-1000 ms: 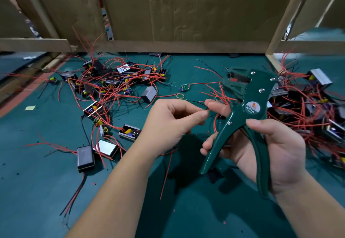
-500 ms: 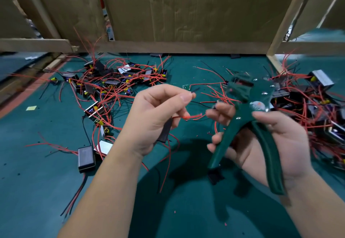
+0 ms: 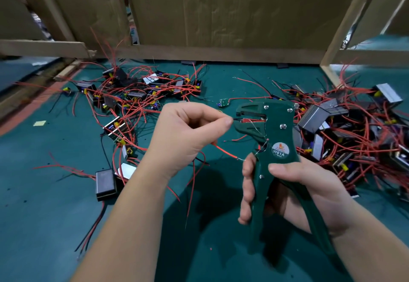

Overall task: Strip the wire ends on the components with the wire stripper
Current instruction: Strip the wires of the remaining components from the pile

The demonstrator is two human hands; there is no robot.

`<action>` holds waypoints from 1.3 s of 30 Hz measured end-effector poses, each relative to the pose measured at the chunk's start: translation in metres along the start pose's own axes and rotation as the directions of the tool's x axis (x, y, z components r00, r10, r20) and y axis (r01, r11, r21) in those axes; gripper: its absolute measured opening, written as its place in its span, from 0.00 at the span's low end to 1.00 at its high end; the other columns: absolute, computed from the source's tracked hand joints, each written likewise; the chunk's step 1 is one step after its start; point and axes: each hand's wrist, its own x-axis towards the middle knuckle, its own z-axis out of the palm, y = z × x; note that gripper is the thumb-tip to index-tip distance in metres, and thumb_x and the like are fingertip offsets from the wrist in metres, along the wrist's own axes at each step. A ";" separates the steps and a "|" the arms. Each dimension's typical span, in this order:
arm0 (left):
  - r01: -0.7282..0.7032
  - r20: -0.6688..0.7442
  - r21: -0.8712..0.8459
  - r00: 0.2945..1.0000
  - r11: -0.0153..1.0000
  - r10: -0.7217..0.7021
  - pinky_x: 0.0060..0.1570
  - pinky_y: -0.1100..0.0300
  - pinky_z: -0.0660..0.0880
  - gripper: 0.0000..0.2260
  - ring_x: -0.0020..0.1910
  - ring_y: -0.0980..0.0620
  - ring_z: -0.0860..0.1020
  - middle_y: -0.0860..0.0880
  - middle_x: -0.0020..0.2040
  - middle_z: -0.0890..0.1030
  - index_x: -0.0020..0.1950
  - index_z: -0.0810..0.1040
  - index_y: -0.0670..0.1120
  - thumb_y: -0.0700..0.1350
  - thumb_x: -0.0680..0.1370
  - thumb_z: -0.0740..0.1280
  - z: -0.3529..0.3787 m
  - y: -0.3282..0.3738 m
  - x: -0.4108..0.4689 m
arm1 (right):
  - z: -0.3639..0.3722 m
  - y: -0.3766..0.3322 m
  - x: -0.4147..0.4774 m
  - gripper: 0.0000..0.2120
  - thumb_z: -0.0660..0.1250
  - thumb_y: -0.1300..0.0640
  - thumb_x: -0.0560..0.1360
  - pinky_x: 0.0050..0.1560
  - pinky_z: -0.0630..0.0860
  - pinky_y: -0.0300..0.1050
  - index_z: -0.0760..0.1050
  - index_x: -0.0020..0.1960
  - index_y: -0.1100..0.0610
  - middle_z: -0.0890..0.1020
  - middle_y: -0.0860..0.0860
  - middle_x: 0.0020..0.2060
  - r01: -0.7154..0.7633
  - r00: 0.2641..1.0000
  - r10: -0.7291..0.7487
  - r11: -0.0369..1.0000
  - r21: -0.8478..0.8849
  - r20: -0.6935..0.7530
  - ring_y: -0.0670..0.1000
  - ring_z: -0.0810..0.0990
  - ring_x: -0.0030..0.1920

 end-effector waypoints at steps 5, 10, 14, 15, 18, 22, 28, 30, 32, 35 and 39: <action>-0.038 0.011 0.019 0.999 0.999 0.038 0.27 0.69 0.65 0.05 0.23 0.61 0.70 0.55 0.22 0.74 0.35 0.82 0.47 0.38 0.69 0.73 -0.001 0.001 -0.001 | 0.002 0.002 0.000 0.20 0.76 0.45 0.66 0.39 0.77 0.59 0.78 0.45 0.61 0.78 0.62 0.34 0.002 0.998 -0.005 0.999 -0.050 -0.062 0.62 0.79 0.33; -0.041 0.015 0.037 0.999 0.998 0.041 0.27 0.69 0.65 0.06 0.23 0.60 0.69 0.55 0.22 0.74 0.34 0.82 0.47 0.37 0.69 0.73 -0.002 0.001 -0.001 | 0.002 0.003 -0.002 0.24 0.76 0.40 0.65 0.36 0.76 0.58 0.77 0.42 0.60 0.76 0.62 0.31 -0.002 0.992 -0.009 0.996 -0.088 -0.125 0.62 0.78 0.30; -0.026 0.017 0.044 1.000 0.999 0.025 0.27 0.69 0.65 0.06 0.24 0.59 0.69 0.55 0.22 0.74 0.34 0.82 0.48 0.38 0.69 0.73 -0.003 0.001 -0.001 | 0.004 0.003 -0.002 0.26 0.75 0.36 0.62 0.34 0.76 0.56 0.76 0.40 0.59 0.76 0.61 0.29 -0.023 0.986 0.005 0.994 -0.105 -0.167 0.61 0.77 0.28; -0.028 0.021 0.060 0.999 0.998 0.027 0.27 0.69 0.65 0.07 0.24 0.59 0.69 0.55 0.23 0.74 0.34 0.82 0.48 0.37 0.70 0.74 -0.004 0.001 0.000 | 0.006 0.004 -0.002 0.27 0.75 0.35 0.62 0.33 0.76 0.55 0.76 0.39 0.59 0.75 0.61 0.29 -0.025 0.983 0.005 0.994 -0.107 -0.183 0.60 0.77 0.27; 0.017 0.077 0.115 0.997 0.993 -0.026 0.27 0.73 0.64 0.05 0.23 0.62 0.69 0.56 0.23 0.74 0.39 0.82 0.45 0.36 0.73 0.71 -0.005 -0.001 0.001 | 0.010 0.006 0.003 0.29 0.73 0.32 0.61 0.28 0.74 0.50 0.72 0.35 0.59 0.72 0.59 0.25 -0.007 0.950 -0.029 0.994 -0.112 -0.310 0.56 0.73 0.21; 0.210 0.254 0.112 0.939 0.971 -0.232 0.23 0.75 0.62 0.03 0.22 0.63 0.68 0.57 0.24 0.74 0.43 0.79 0.42 0.37 0.76 0.67 -0.001 -0.006 -0.001 | 0.013 0.004 0.010 0.22 0.66 0.38 0.67 0.29 0.77 0.52 0.74 0.35 0.59 0.73 0.58 0.27 0.057 0.937 -0.033 0.997 0.057 -0.348 0.57 0.75 0.24; 0.267 0.160 -0.041 0.953 0.963 -0.257 0.26 0.65 0.71 0.12 0.27 0.55 0.75 0.50 0.29 0.75 0.38 0.69 0.43 0.52 0.72 0.63 -0.002 -0.009 0.003 | 0.001 -0.011 0.006 0.19 0.61 0.48 0.67 0.36 0.80 0.58 0.76 0.45 0.64 0.77 0.61 0.34 0.141 0.911 -0.050 0.971 0.195 -0.410 0.62 0.80 0.32; 0.255 0.110 -0.031 0.962 0.966 -0.250 0.26 0.66 0.68 0.11 0.25 0.56 0.70 0.52 0.28 0.76 0.36 0.71 0.44 0.52 0.70 0.64 -0.003 -0.012 0.005 | -0.002 -0.009 0.006 0.18 0.60 0.51 0.67 0.35 0.80 0.58 0.76 0.45 0.65 0.77 0.61 0.34 0.078 0.908 0.008 0.979 0.189 -0.418 0.62 0.80 0.32; 0.235 0.079 -0.037 0.970 0.971 -0.232 0.28 0.67 0.67 0.09 0.25 0.57 0.68 0.53 0.28 0.76 0.36 0.75 0.46 0.51 0.69 0.66 -0.003 -0.014 0.006 | -0.002 -0.006 0.007 0.17 0.59 0.53 0.66 0.35 0.81 0.58 0.77 0.44 0.65 0.77 0.62 0.34 0.013 0.920 0.064 0.981 0.194 -0.387 0.62 0.79 0.32; 0.197 0.049 -0.045 0.980 0.979 -0.195 0.30 0.66 0.66 0.07 0.26 0.58 0.66 0.55 0.28 0.74 0.32 0.80 0.50 0.51 0.68 0.69 -0.004 -0.013 0.006 | 0.000 -0.003 0.008 0.18 0.62 0.53 0.63 0.35 0.80 0.58 0.77 0.44 0.65 0.77 0.63 0.34 -0.046 0.946 0.103 0.981 0.186 -0.306 0.62 0.79 0.31; 0.195 0.012 -0.100 0.981 0.976 -0.194 0.28 0.63 0.60 0.08 0.26 0.55 0.63 0.56 0.24 0.70 0.34 0.82 0.47 0.52 0.64 0.74 -0.004 -0.009 0.005 | 0.002 0.000 0.005 0.19 0.69 0.53 0.60 0.39 0.79 0.58 0.79 0.46 0.65 0.77 0.63 0.36 -0.079 0.985 0.101 0.985 0.154 -0.137 0.63 0.79 0.34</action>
